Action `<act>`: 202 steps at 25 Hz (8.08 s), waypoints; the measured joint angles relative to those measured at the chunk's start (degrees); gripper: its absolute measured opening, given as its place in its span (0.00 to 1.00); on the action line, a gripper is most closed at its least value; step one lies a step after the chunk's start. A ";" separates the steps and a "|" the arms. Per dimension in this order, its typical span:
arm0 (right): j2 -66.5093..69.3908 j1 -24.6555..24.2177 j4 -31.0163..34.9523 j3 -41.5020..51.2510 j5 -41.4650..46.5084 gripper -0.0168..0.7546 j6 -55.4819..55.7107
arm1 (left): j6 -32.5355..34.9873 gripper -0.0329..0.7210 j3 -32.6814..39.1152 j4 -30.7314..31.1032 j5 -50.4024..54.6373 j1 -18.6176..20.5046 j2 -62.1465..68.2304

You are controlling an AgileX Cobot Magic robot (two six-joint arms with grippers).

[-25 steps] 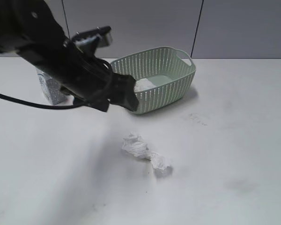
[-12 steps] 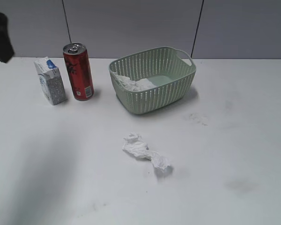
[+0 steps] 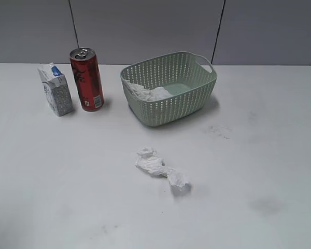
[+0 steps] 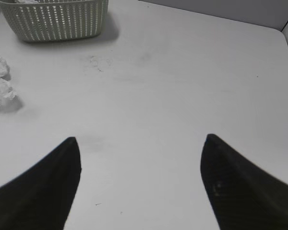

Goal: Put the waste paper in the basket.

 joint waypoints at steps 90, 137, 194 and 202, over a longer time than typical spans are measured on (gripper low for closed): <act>0.00 0.00 0.00 0.10 -0.02 0.78 -0.03 | 22.26 0.83 -17.47 -11.99 -19.44 -36.99 65.89; 0.00 0.00 0.00 0.10 -0.02 0.78 -0.03 | 21.97 0.07 -32.70 9.67 -50.17 -30.29 61.82; 0.00 0.00 0.00 0.10 -0.02 0.78 0.02 | -2.85 0.81 -0.65 2.51 0.08 3.28 16.04; 0.00 0.00 0.00 0.10 -0.02 0.78 0.02 | -2.69 0.80 23.22 2.64 -2.68 3.28 -7.34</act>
